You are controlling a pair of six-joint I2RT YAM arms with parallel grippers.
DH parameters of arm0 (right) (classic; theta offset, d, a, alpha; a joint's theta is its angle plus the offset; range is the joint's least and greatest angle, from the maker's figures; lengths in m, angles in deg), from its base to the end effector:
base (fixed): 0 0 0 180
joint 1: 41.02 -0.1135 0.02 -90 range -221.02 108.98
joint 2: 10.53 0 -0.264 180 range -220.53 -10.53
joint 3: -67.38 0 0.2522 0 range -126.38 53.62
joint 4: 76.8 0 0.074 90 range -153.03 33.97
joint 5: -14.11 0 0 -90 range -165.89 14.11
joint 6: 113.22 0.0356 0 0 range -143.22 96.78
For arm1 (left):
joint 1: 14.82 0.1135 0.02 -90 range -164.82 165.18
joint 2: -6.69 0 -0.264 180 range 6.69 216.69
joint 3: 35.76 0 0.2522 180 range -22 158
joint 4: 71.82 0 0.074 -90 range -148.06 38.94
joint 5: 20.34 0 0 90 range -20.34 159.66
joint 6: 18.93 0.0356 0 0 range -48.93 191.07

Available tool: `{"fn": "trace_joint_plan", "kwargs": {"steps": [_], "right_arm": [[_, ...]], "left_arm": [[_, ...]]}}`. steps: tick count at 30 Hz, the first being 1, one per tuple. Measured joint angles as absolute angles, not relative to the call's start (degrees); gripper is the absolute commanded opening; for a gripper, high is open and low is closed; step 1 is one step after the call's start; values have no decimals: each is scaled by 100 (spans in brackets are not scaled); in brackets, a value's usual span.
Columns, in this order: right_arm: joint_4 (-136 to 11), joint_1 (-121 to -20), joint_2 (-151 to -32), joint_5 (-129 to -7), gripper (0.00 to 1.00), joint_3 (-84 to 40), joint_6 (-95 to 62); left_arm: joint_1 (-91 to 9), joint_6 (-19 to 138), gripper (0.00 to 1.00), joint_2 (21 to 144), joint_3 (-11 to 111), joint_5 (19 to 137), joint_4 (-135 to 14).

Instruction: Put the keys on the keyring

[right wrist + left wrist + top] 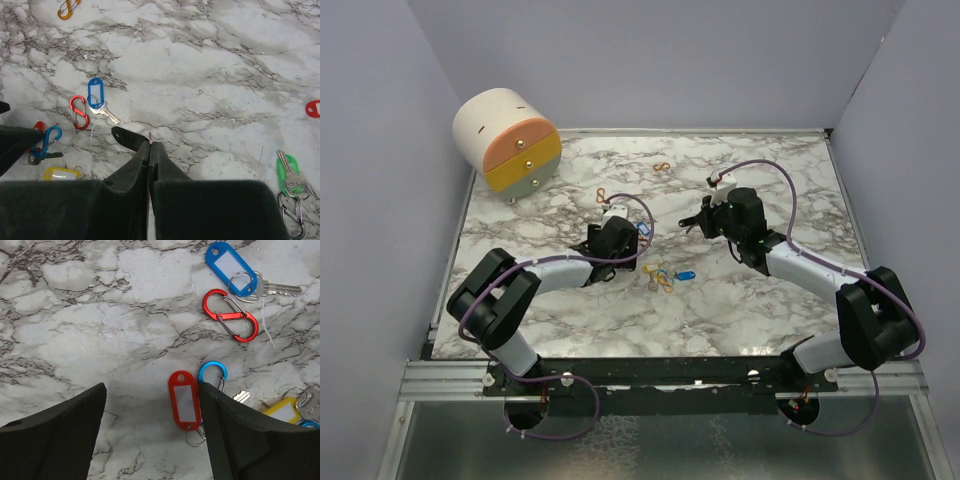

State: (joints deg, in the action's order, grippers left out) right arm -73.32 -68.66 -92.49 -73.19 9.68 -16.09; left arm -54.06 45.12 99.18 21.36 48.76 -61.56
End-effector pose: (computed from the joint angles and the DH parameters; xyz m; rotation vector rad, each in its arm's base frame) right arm 0.2738 0.1453 0.2203 -0.3997 2.0427 0.4224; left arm 0.2498 -0.1876 0.1546 0.0943 2.3046 -0.1479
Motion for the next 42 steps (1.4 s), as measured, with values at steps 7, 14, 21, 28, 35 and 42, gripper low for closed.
{"fn": "trace_joint_plan", "kwargs": {"steps": [7, 14, 21, 28, 35, 42], "right_arm": [[-7332, -6866, -9249, -7317, 0, 968, -1606], [-7332, -6866, -9249, -7315, 0, 968, -1609], [-7332, -6866, -9249, -7300, 0, 968, -1609], [-7332, -6866, -9249, -7297, 0, 968, -1609], [-7332, -6866, -9249, -7297, 0, 968, -1609], [-7332, -6866, -9249, -7297, 0, 968, -1606]], "left_arm": [[-5183, 4407, 76, 9802, 1961, 4876, -6248], [-5043, 4328, 76, 9494, 1626, 4841, -6244], [-5019, 4339, 77, 9264, 1469, 4854, -6242], [-5017, 4383, 77, 9301, 1517, 4887, -6307], [-5017, 4407, 78, 9741, 1873, 4884, -6296], [-4947, 4462, 78, 10010, 2129, 4884, -6294]]}}
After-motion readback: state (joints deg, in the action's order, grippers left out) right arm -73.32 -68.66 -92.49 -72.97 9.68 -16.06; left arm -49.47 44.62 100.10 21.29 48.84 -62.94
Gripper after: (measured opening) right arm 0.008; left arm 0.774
